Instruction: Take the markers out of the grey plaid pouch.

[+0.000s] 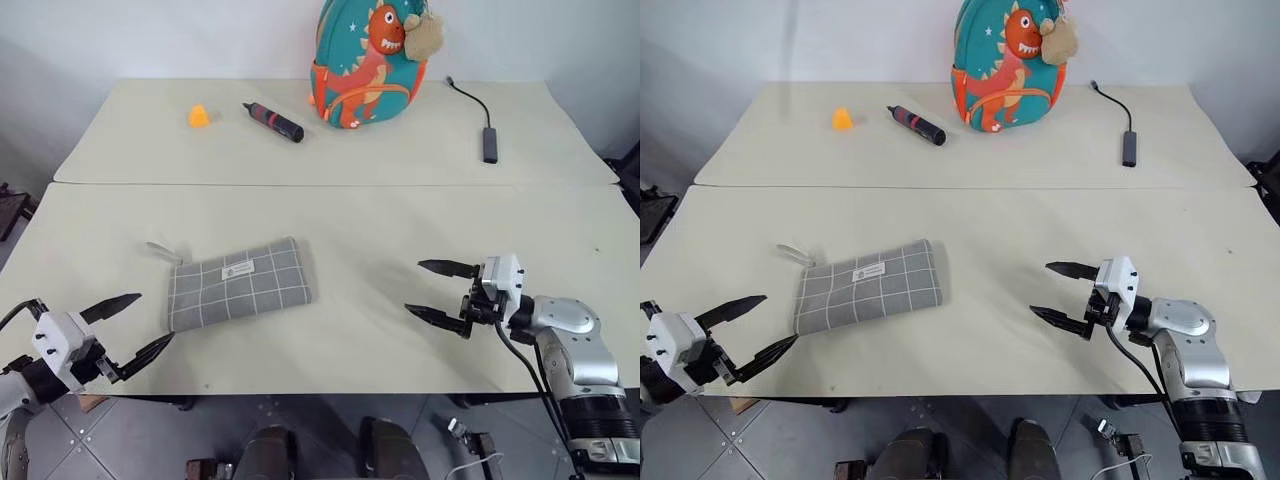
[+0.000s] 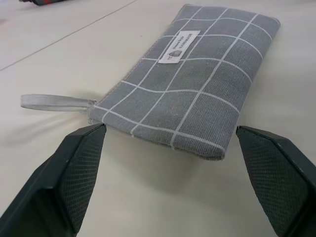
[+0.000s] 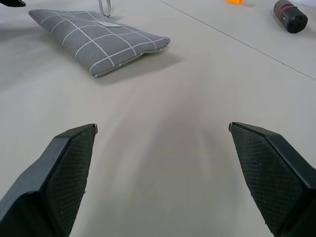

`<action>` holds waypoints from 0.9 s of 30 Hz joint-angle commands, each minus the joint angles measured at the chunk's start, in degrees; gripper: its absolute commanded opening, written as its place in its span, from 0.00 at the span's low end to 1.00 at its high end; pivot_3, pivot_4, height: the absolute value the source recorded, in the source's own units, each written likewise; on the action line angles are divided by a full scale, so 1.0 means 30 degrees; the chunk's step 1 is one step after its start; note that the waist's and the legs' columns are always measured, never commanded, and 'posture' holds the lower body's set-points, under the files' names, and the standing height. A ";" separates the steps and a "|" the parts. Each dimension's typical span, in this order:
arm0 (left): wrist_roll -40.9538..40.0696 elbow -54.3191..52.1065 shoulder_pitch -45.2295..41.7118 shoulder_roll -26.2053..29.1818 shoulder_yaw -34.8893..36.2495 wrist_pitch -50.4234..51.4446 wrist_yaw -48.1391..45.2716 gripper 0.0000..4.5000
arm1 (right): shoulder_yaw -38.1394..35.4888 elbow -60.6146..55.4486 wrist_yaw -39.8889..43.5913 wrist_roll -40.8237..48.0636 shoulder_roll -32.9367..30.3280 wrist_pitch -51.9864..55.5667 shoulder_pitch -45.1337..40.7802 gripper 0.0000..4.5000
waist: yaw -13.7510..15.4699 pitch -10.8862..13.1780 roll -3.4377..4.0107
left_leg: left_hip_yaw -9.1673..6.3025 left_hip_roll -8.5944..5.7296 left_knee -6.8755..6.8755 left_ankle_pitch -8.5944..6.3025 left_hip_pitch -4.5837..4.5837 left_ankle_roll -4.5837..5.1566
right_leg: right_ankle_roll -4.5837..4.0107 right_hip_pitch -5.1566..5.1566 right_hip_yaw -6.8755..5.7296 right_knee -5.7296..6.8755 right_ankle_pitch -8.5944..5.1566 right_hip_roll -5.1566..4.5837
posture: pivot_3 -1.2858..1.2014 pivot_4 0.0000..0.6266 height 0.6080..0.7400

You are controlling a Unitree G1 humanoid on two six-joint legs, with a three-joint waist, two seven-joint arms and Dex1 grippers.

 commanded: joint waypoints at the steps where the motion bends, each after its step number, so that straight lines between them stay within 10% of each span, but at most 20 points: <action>1: -0.0791 -0.0640 0.0183 0.0226 0.0516 0.0579 -0.0013 1.00 | 0.0061 -0.0123 0.0190 0.0141 -0.0032 -0.0196 -0.0238 1.00 | -0.0007 0.0000 0.0000 | 0.0000 0.0000 0.0001 0.0000 0.0000 -0.0001 | 0.0000 0.0000 0.0000 0.0001 0.0000 0.0000 | 0.52 0.24 1.00; 7: -0.7138 -0.0119 0.1986 0.1704 0.3317 0.9631 -0.0517 1.00 | 0.1852 -0.3106 0.0451 0.0915 0.0454 0.1955 -0.0743 0.87 | -0.0207 0.0005 -0.0010 | -0.0001 0.0086 0.0001 0.0000 -0.0002 -0.0002 | -0.0003 -0.0015 -0.0001 0.0022 -0.0002 0.0008 | 0.52 0.24 1.00; 18: -1.2736 0.2602 -0.0252 0.3094 0.4800 2.1621 0.4117 1.00 | 0.7048 -0.2897 -0.3475 -0.3439 0.4798 0.2585 -0.4843 0.05 | -0.0436 -0.0023 -0.0058 | -0.0030 0.0100 0.0017 0.0000 0.0020 -0.0036 | -0.0045 -0.0053 0.0003 0.0147 -0.0024 0.0010 | 0.52 0.24 1.00; 27: -1.3256 0.4784 -0.6104 0.3769 0.2896 2.6834 0.6475 1.00 | 0.9234 0.2777 -0.4855 -0.6738 0.7632 0.0160 -0.7974 0.01 | -0.0747 -0.0049 -0.0105 | -0.0079 -0.0051 0.0017 0.0019 0.0024 -0.0067 | -0.0078 -0.0146 -0.0015 0.0367 -0.0036 -0.0011 | 0.52 0.24 1.00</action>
